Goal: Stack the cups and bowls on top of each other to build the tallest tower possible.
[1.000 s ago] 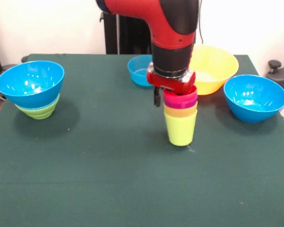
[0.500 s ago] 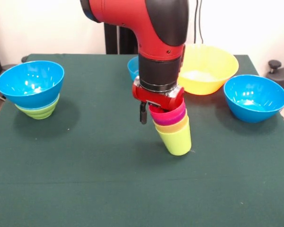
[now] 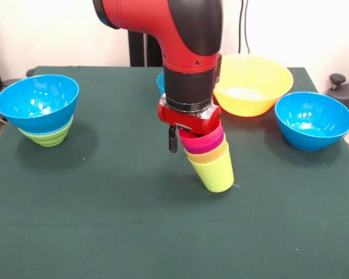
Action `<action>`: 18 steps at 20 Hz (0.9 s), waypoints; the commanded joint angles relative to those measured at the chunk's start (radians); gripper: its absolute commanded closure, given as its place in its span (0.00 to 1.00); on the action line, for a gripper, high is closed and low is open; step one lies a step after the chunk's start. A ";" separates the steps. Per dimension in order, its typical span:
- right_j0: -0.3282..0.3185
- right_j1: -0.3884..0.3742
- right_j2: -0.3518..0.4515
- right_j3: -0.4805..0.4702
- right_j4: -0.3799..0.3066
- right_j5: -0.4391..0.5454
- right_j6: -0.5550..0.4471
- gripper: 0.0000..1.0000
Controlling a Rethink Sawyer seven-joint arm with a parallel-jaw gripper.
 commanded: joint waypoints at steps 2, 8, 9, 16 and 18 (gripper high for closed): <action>-0.061 0.040 0.142 0.103 -0.009 -0.131 0.154 0.00; -0.058 0.042 0.103 0.086 -0.031 -0.125 0.138 1.00; -0.063 0.040 0.102 0.087 -0.034 -0.127 0.134 1.00; -0.136 0.028 0.133 0.118 -0.038 -0.110 0.109 1.00; -0.158 0.022 0.141 0.124 -0.041 -0.098 0.096 1.00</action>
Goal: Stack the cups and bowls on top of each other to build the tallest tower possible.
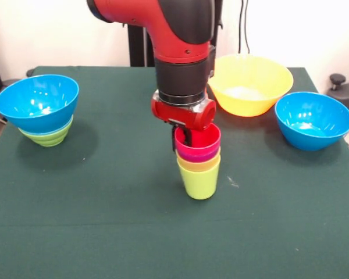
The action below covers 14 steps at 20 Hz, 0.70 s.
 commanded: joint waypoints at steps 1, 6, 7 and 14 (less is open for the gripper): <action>-0.098 0.067 0.076 0.075 -0.046 -0.044 0.089 1.00; -0.147 0.066 0.075 0.071 -0.069 -0.029 0.061 1.00; -0.159 0.070 0.076 0.069 -0.076 -0.030 0.053 1.00; -0.218 0.078 0.046 0.038 -0.113 0.007 0.018 1.00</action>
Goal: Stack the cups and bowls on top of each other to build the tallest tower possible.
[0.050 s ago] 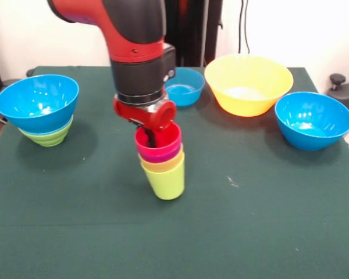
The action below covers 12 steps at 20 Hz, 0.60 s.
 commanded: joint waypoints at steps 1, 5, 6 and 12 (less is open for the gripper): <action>-0.072 0.079 -0.013 0.021 -0.104 0.017 0.014 1.00; -0.071 0.062 -0.027 0.006 -0.110 0.063 0.017 1.00; -0.038 0.048 -0.032 0.014 -0.103 0.071 0.041 1.00; 0.075 -0.006 -0.083 -0.089 -0.070 0.258 0.102 1.00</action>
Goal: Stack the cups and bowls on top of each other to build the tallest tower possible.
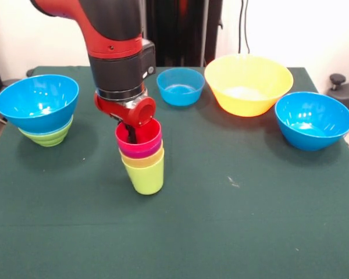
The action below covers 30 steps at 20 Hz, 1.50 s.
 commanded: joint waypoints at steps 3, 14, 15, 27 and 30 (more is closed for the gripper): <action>0.112 -0.059 -0.060 -0.065 -0.053 0.276 0.109 1.00; 0.184 -0.150 -0.072 0.013 -0.034 0.319 0.115 1.00; 0.182 -0.153 -0.073 0.015 -0.034 0.323 0.109 1.00; 0.133 -0.161 -0.089 0.016 -0.076 0.328 0.029 1.00; 0.120 -0.174 -0.116 -0.001 -0.112 0.374 -0.010 1.00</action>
